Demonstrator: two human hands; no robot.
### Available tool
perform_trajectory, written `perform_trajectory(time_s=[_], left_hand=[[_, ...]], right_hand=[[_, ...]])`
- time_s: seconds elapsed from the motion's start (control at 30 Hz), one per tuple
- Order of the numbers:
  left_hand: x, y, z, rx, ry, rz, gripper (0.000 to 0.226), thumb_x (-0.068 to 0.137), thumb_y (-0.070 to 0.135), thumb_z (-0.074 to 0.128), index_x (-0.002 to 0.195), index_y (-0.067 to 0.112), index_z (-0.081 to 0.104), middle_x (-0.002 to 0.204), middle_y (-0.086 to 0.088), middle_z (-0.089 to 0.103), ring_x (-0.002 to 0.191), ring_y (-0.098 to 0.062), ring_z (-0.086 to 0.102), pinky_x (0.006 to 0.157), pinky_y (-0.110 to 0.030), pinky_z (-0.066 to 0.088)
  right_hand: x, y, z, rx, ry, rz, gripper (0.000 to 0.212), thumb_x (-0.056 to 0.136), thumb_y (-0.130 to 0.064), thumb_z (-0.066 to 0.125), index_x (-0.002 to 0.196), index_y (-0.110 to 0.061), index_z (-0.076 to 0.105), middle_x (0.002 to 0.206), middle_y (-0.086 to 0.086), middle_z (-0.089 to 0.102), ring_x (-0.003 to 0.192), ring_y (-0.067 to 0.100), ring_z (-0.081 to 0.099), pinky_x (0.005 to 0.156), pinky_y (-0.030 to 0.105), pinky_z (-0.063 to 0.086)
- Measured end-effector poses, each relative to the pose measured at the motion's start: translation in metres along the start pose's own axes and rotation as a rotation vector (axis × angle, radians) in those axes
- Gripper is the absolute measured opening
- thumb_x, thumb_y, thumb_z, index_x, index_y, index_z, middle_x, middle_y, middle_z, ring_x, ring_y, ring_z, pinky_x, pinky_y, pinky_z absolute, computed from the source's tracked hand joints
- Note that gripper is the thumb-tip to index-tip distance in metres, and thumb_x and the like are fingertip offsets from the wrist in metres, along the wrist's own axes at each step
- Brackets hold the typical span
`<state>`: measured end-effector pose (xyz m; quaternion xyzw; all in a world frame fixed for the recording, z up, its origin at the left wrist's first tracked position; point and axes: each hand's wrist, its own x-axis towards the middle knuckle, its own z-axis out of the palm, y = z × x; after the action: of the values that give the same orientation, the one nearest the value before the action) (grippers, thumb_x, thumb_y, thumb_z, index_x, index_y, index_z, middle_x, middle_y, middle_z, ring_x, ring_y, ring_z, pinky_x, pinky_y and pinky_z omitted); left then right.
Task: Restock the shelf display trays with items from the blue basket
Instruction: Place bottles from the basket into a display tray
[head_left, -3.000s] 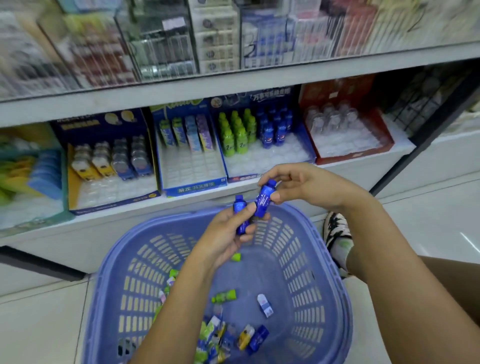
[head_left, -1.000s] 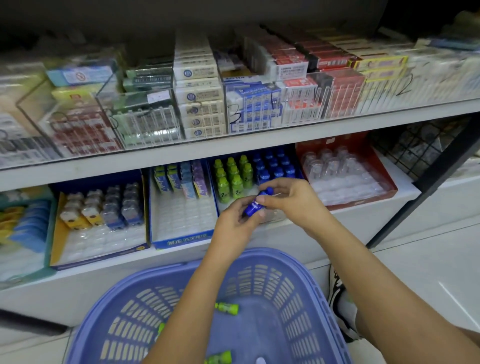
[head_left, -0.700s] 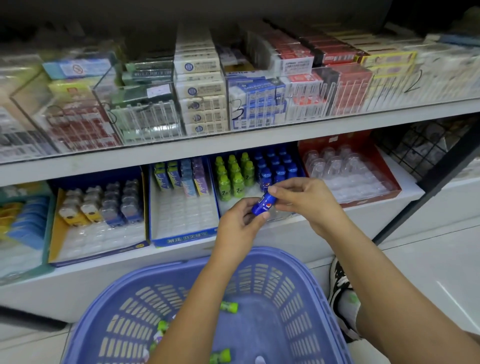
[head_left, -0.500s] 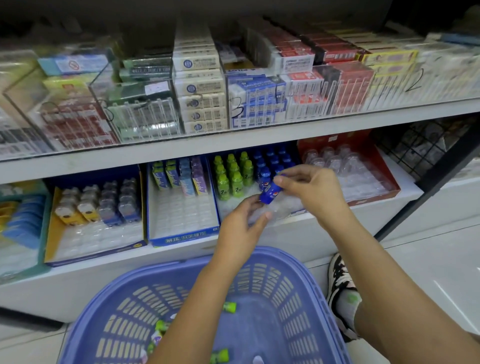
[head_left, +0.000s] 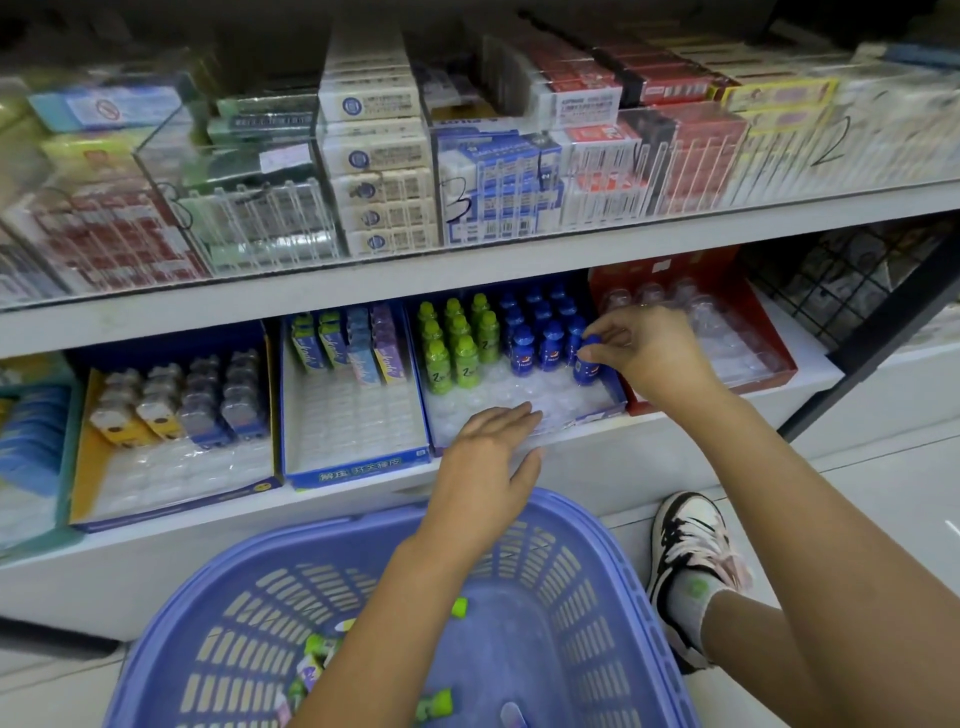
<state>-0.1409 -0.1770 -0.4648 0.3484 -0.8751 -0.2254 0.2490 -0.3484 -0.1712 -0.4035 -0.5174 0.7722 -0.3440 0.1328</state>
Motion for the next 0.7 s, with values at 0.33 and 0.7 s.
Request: perform_trajectory(time_s=[0.33,0.7], left_hand=[[-0.005,0.01,-0.018,-0.137,-0.058,-0.042,0.039,0.094,0.026,0.054,0.133,0.019,0.054,0.143,0.007,0.047,0.133,-0.006,0.039,0.109,-0.017,0.026],[-0.136,-0.094,0.017,-0.212,-0.297,-0.711,0.016,0.083,0.001,0.059,0.092,0.002,0.072,0.092,-0.016,0.072,0.091,-0.028,0.067,0.073,-0.023,0.045]], right_hand=[[-0.009,-0.023,0.0,-0.377,-0.117,0.01,0.039,0.081,-0.012,0.069,0.119,-0.008,0.059,0.118,0.019,0.058,0.098,0.033,0.059,0.083,0.031,0.045],[-0.136,-0.059,0.125,-0.764,-0.898,-0.158,0.028,0.089,-0.01,0.054,0.115,-0.002,0.061,0.119,0.017,0.063,0.11,0.031,0.06,0.09,0.036,0.047]])
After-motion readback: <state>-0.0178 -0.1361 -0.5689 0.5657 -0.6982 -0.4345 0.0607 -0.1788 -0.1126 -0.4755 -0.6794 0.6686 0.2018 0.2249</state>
